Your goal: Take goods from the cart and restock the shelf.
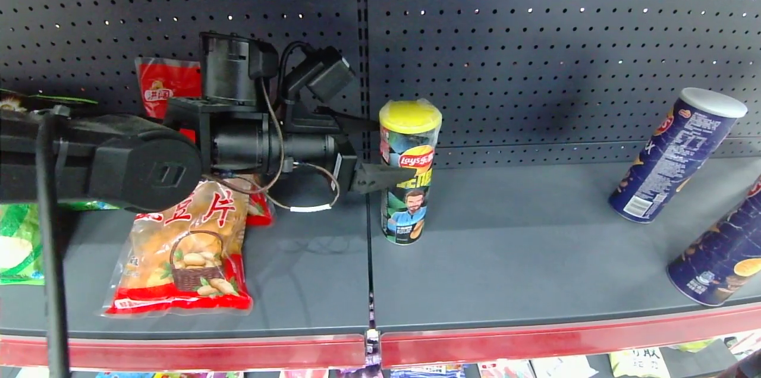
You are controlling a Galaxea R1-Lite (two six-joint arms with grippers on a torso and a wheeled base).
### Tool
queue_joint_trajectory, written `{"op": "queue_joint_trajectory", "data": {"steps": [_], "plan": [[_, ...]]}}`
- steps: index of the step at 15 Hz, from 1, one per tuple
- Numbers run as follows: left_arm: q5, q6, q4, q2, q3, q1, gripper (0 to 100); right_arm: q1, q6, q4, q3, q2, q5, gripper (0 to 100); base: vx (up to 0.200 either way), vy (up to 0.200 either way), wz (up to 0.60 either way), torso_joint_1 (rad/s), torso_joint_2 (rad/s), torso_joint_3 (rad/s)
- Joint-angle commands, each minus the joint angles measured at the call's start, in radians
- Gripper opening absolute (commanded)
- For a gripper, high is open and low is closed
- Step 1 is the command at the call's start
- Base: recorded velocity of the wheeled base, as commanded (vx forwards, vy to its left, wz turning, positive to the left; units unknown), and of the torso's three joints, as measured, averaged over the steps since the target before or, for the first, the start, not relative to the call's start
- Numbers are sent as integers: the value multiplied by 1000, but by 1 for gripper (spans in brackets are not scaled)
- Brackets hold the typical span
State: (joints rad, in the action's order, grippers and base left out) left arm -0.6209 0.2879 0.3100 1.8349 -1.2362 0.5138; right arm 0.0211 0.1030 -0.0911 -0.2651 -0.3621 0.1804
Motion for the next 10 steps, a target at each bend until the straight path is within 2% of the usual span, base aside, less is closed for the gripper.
{"op": "queue_joint_trajectory", "data": {"steps": [1, 2, 5, 8, 10], "plan": [[27, 1, 3, -37, 40, 22, 100, 0, 1, -1, 1, -1, 1, 0, 0, 0, 0, 0, 0, 0], [64, 1, 3, -34, 49, 31, 100, 0, 1, 1, 0, -1, 1, 0, 0, 0, 0, 0, 0, 0], [81, -3, 17, -14, 40, 45, 100, -1, -3, -3, 0, 3, -1, 0, 0, 0, 0, 0, 0, 0], [119, -33, 63, 17, 27, 78, 100, -1, -9, -3, 0, 2, -2, 0, 0, 0, 0, 0, 0, 0], [133, -38, 63, 33, 1, 80, 100, -1, -9, -4, 1, 2, -2, 0, 0, 0, 0, 0, 0, 0]]}}
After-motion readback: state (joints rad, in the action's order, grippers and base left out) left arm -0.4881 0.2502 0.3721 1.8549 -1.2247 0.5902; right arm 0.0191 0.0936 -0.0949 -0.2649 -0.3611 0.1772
